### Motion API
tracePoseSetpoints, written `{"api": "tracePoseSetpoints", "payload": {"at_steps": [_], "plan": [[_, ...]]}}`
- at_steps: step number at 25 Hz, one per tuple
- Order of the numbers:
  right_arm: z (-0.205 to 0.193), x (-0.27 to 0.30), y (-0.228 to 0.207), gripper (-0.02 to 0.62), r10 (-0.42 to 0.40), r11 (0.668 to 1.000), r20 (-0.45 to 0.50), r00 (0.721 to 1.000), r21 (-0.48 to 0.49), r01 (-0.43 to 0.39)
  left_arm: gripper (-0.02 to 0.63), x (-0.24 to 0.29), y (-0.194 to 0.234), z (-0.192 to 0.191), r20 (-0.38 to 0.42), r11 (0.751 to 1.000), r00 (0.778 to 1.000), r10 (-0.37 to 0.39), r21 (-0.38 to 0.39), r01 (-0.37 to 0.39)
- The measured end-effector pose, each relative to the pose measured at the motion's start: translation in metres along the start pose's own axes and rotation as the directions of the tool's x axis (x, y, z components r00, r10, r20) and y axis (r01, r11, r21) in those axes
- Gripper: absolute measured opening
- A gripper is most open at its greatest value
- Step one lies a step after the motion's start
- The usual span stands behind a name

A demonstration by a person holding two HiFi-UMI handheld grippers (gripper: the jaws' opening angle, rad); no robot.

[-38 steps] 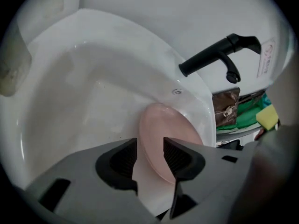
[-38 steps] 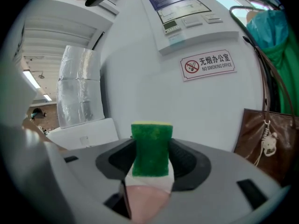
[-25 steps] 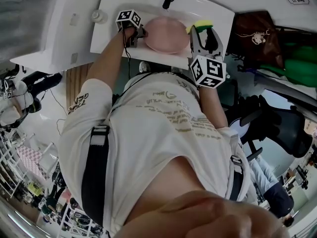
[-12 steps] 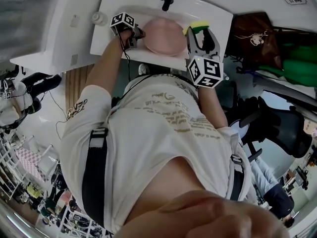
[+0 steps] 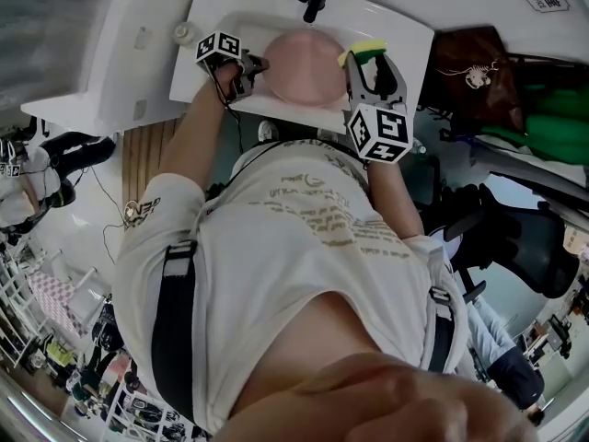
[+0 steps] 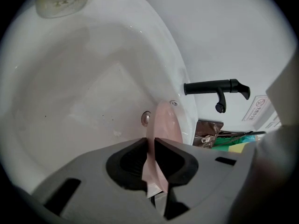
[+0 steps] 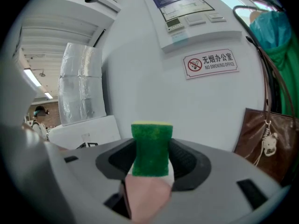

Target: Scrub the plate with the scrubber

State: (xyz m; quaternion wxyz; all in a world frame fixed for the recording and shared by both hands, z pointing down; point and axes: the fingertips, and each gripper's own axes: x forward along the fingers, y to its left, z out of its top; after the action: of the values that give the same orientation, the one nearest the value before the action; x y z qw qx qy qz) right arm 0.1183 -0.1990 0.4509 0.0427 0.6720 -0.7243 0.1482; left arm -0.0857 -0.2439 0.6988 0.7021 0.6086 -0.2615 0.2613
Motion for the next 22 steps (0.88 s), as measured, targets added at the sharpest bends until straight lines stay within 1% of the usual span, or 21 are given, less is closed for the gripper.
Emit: {"api": "tracePoseSetpoints", "payload": {"at_steps": [3,6,8,10,12,15,19,21,22], "plan": [[-0.001,0.003,0.002,0.227,0.015,1.000,-0.013,1.000,-0.003,-0.015,0.064,-0.007,-0.006,-0.004,0.033,1.000,0.999,-0.027,0.008,0.027],[-0.008,0.008,0.006,0.227,0.043,0.999,-0.053,0.998,-0.008,-0.044,0.064,-0.012,-0.012,-0.008,0.069,0.999,0.997,-0.040,0.028,0.039],[-0.016,0.011,0.007,0.227,0.059,0.998,-0.091,0.994,-0.016,-0.061,0.064,-0.015,-0.016,-0.011,0.092,0.998,0.995,-0.047,0.039,0.043],[-0.029,0.018,0.008,0.227,0.069,0.997,-0.161,0.985,-0.025,-0.074,0.064,-0.018,-0.021,-0.014,0.113,0.997,0.992,-0.059,0.046,0.055],[-0.050,0.027,0.006,0.227,0.067,0.997,-0.266,0.962,-0.029,-0.077,0.063,-0.021,-0.027,-0.018,0.132,0.996,0.988,-0.082,0.049,0.076],[-0.084,0.043,0.000,0.227,0.065,0.997,-0.417,0.907,-0.015,-0.078,0.062,-0.023,-0.034,-0.026,0.159,0.993,0.981,-0.113,0.057,0.105],[-0.114,0.065,0.001,0.227,0.103,0.992,-0.538,0.837,-0.002,-0.123,0.061,-0.025,-0.037,-0.035,0.180,0.990,0.974,-0.138,0.053,0.130],[-0.127,0.074,-0.001,0.227,0.079,0.993,-0.583,0.809,-0.021,-0.113,0.061,-0.026,-0.037,-0.040,0.189,0.990,0.972,-0.141,0.052,0.134],[-0.131,0.077,-0.004,0.227,0.048,0.994,-0.604,0.795,-0.048,-0.097,0.061,-0.027,-0.037,-0.042,0.195,0.990,0.970,-0.143,0.050,0.136]]}}
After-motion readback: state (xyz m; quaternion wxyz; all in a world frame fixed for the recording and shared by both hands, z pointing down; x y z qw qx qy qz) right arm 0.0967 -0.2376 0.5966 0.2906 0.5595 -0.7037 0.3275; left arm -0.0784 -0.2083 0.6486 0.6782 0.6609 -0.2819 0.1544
